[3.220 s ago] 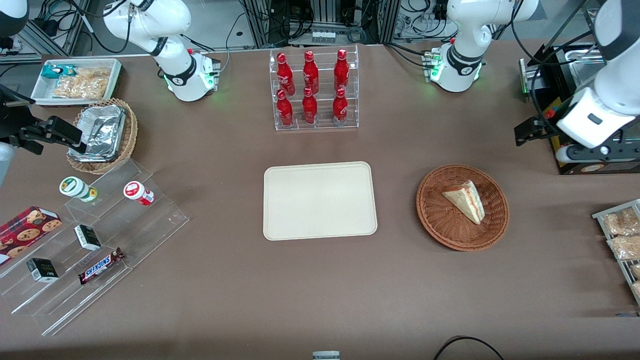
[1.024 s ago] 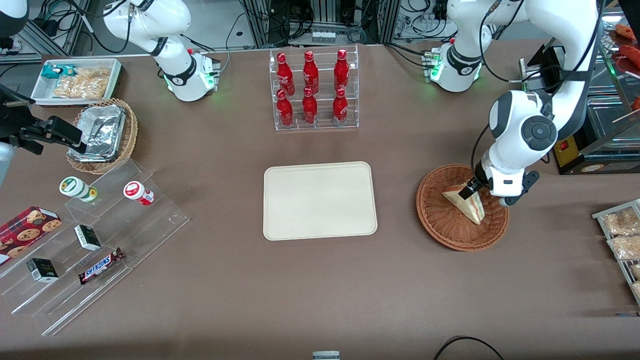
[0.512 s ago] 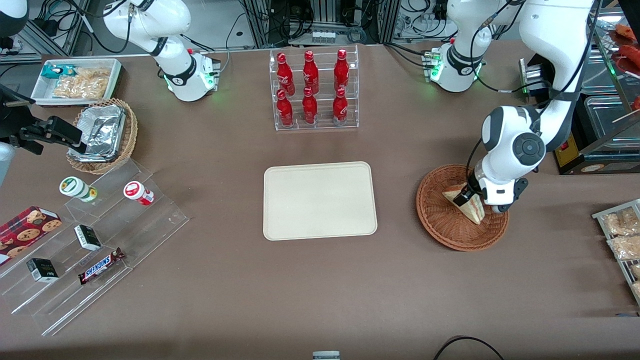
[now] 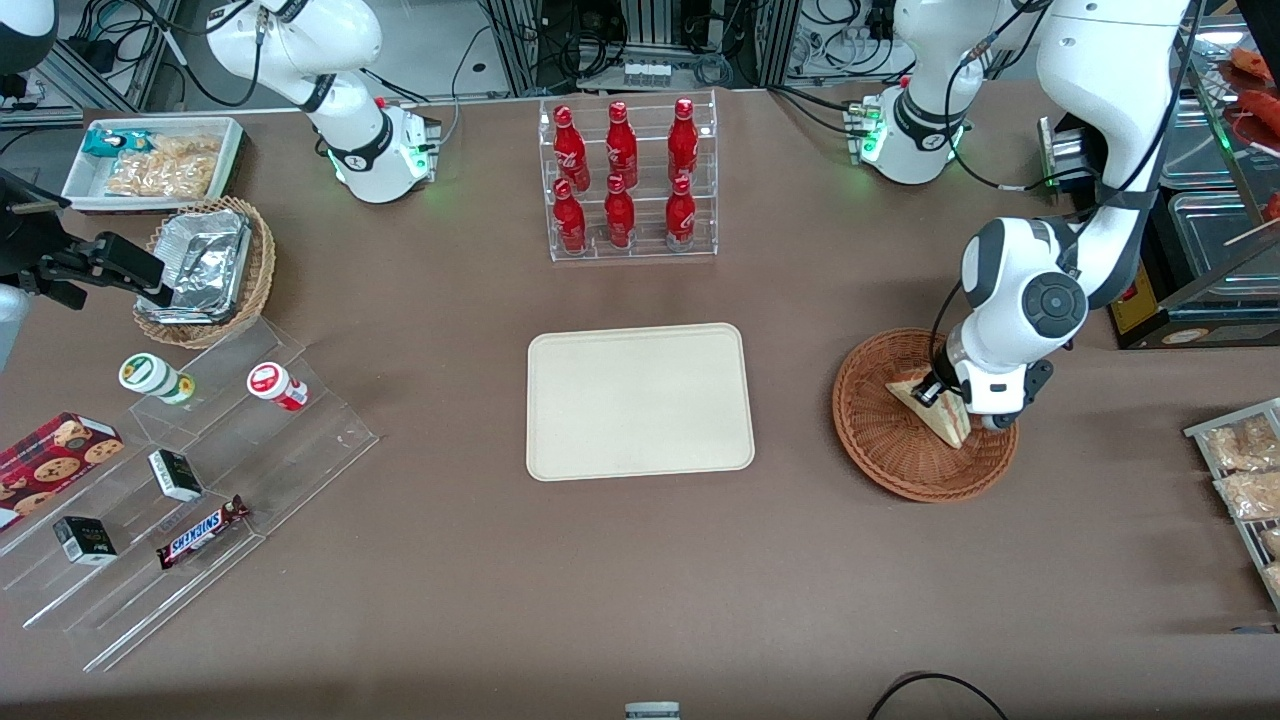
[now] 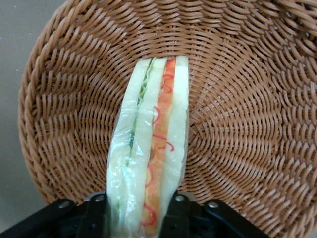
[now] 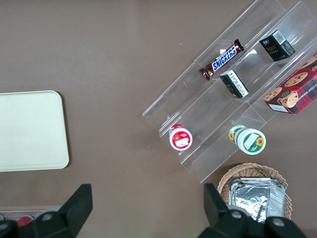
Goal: Place sandwich from basket to tray
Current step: 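Lower the left gripper and close it on the sandwich, then lift the sandwich and carry it with the left gripper to the tray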
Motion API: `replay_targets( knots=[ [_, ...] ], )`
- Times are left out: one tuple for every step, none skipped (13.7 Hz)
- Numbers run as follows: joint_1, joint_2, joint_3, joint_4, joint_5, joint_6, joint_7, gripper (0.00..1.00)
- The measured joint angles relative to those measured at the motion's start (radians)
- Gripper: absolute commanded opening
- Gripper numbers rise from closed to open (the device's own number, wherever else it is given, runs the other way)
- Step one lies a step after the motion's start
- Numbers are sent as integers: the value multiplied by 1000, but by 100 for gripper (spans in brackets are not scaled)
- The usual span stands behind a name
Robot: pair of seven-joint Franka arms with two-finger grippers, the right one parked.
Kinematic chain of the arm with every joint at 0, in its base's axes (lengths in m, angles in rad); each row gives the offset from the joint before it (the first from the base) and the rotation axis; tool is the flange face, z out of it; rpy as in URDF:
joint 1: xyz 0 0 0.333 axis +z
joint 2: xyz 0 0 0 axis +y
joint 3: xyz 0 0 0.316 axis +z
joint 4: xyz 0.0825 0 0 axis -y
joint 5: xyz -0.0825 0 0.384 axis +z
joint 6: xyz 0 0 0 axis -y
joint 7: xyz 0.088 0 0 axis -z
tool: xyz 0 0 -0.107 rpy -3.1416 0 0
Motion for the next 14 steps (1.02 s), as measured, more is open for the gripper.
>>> replay_targets(
  knots=[
    [-3, -1, -2, 30, 1, -53, 22, 1],
    [-11, -2, -3, 66, 1, -113, 63, 1],
    [-24, -4, -4, 102, 1, -165, 105, 1],
    [-42, -4, -5, 133, 1, -200, 150, 2],
    [-65, -4, -7, 155, 2, -215, 211, 3],
    [-89, -4, -8, 168, 2, -218, 283, 3],
    [-114, -1, -9, 179, 2, -218, 340, 3],
    [-140, 6, -10, 195, 2, -218, 371, 4],
    [-171, 18, -11, 215, 2, -218, 384, 4],
    [-207, 36, -11, 244, 2, -221, 386, 5],
    [-238, 59, -12, 285, 1, -242, 384, 5],
    [-267, 90, -12, 347, 1, -291, 374, 6],
    [-292, 131, -13, 427, 1, -350, 352, 5],
    [-314, 174, -13, 508, 1, -400, 329, 4]
  ],
)
